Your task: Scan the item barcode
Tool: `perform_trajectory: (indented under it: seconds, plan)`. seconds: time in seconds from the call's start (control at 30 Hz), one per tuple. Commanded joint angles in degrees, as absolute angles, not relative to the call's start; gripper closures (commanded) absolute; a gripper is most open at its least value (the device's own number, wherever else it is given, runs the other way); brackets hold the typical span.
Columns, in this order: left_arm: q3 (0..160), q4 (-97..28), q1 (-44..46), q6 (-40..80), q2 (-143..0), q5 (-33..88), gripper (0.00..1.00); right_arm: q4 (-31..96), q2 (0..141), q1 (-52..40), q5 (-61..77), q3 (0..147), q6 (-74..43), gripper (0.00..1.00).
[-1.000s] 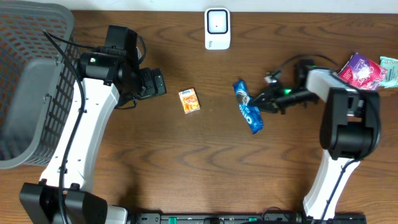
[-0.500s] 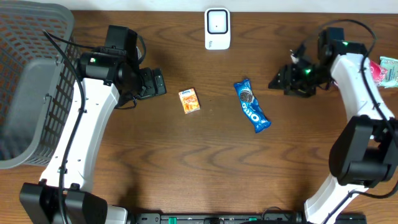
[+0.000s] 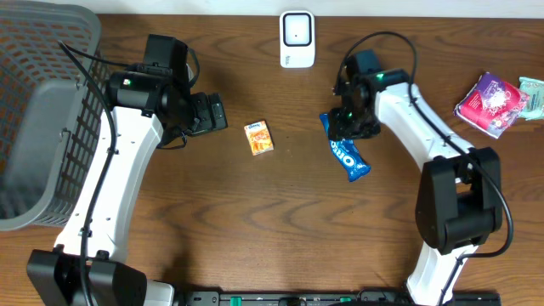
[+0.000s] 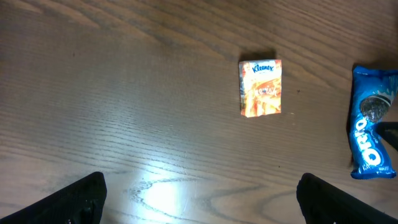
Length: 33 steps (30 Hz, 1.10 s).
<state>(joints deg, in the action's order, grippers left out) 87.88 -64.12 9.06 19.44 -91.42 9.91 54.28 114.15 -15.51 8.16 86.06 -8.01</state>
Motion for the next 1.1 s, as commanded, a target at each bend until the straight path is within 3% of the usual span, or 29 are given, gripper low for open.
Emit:
perform_trajectory:
  seconds: [0.0, 0.13, 0.47, 0.67, 0.8, 0.9, 0.97, 1.07]
  plan:
    - [88.2, -64.3, 8.8, 19.1, -91.7, 9.4, 0.02, 51.7, 114.6, -16.0, 2.1, 83.5, -11.7, 0.51]
    - [88.2, -64.3, 8.8, 19.1, -91.7, 9.4, 0.02, 47.0, 114.6, -15.8, -2.2, 79.5, -16.1, 0.58]
    - [88.2, -64.3, 8.8, 19.1, -91.7, 9.4, 0.02, 36.2, 114.6, -15.8, -6.2, 77.2, -16.1, 0.53]
    - [88.2, -64.3, 8.8, 19.1, -91.7, 9.4, 0.02, 48.8, 114.3, -15.8, -9.6, 87.9, -16.1, 0.47]
    - [88.2, -64.3, 8.8, 19.1, -91.7, 9.4, 0.02, 61.3, 114.3, -15.8, -1.4, 95.8, -14.0, 0.48]
    - [88.2, -64.3, 8.8, 19.1, -91.7, 9.4, 0.02, 65.4, 114.4, -15.9, 3.1, 95.2, -12.2, 0.64]
    - [88.2, -64.3, 8.8, 19.1, -91.7, 9.4, 0.02, 66.8, 114.5, -16.0, 3.4, 93.2, -12.2, 0.82]
    - [88.2, -64.3, 8.8, 19.1, -91.7, 9.4, 0.02, 66.4, 114.5, -16.2, 2.9, 89.4, -13.1, 0.89]
